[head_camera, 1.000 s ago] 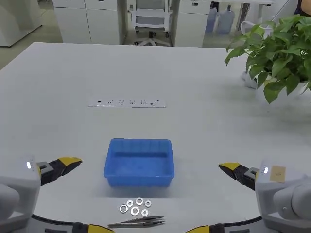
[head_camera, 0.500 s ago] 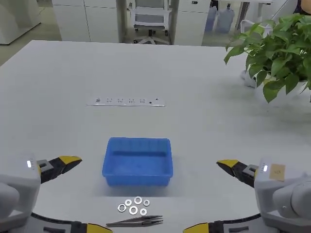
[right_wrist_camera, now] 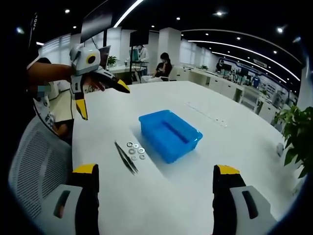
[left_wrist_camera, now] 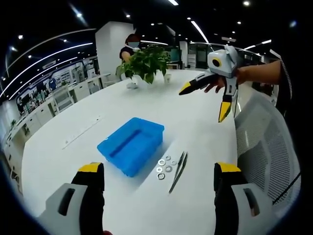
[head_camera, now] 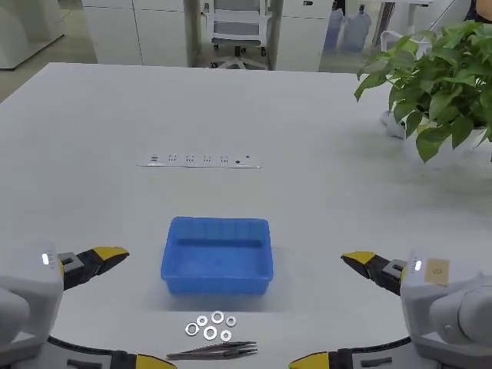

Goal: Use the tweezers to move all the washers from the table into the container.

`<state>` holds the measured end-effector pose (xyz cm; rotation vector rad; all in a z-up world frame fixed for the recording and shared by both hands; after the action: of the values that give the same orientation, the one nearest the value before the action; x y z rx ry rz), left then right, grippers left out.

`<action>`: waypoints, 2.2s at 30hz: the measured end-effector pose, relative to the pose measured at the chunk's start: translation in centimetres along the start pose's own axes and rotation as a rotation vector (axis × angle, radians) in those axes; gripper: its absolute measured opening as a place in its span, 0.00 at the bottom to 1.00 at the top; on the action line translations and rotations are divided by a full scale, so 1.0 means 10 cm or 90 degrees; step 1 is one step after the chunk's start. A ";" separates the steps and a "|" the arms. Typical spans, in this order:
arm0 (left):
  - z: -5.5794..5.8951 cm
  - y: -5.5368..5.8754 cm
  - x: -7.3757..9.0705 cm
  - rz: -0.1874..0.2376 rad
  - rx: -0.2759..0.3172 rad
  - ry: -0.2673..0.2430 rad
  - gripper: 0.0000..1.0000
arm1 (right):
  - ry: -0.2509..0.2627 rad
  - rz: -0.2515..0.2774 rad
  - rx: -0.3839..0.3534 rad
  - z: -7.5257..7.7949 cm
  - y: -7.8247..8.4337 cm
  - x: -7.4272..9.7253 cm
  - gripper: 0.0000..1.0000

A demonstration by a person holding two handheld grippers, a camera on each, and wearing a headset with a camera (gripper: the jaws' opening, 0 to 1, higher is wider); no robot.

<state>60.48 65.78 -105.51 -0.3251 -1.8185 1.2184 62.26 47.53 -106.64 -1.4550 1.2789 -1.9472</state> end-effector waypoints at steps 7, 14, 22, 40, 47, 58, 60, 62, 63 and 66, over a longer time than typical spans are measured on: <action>0.00 0.00 0.00 -0.005 -0.009 0.002 0.98 | 0.005 -0.001 0.001 0.03 0.00 0.02 0.98; -0.02 0.00 0.01 -0.010 -0.011 0.002 0.98 | 0.000 -0.003 0.005 0.02 -0.01 0.02 0.97; 0.03 0.08 -0.02 -0.036 -0.056 0.028 0.86 | -0.020 -0.010 0.048 -0.01 -0.04 -0.02 0.91; 0.18 0.40 -0.21 -0.126 -0.093 0.093 0.59 | -0.105 -0.065 0.141 -0.20 0.12 -0.25 0.66; 0.20 0.56 -0.32 -0.172 -0.116 0.117 0.45 | -0.141 -0.082 0.174 -0.23 0.15 -0.37 0.54; 0.27 0.71 -0.48 -0.215 -0.149 0.155 0.35 | -0.206 -0.142 0.225 -0.34 0.33 -0.56 0.41; 0.27 0.72 -0.51 -0.218 -0.151 0.159 0.33 | -0.212 -0.152 0.233 -0.34 0.36 -0.59 0.39; 0.27 0.73 -0.52 -0.222 -0.151 0.160 0.32 | -0.218 -0.154 0.234 -0.36 0.37 -0.62 0.38; 0.27 0.73 -0.53 -0.223 -0.153 0.163 0.31 | -0.223 -0.155 0.237 -0.37 0.37 -0.64 0.38; 0.28 0.75 -0.55 -0.228 -0.155 0.167 0.28 | -0.241 -0.162 0.245 -0.41 0.39 -0.70 0.35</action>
<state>59.52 64.16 -115.02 -0.2653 -1.7053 0.6764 60.46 52.50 -113.88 -1.7289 0.5442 -1.8163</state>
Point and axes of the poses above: the centre of the closed fingertips' face, and the gripper's own axes: x roughly backward along the fingers, z roughly to its right, y roughly out of its underside, the point moved 1 cm from there along x, roughly backward along the fingers, and after that the axes turned 4 degrees about -y, right-handed, at the moved point
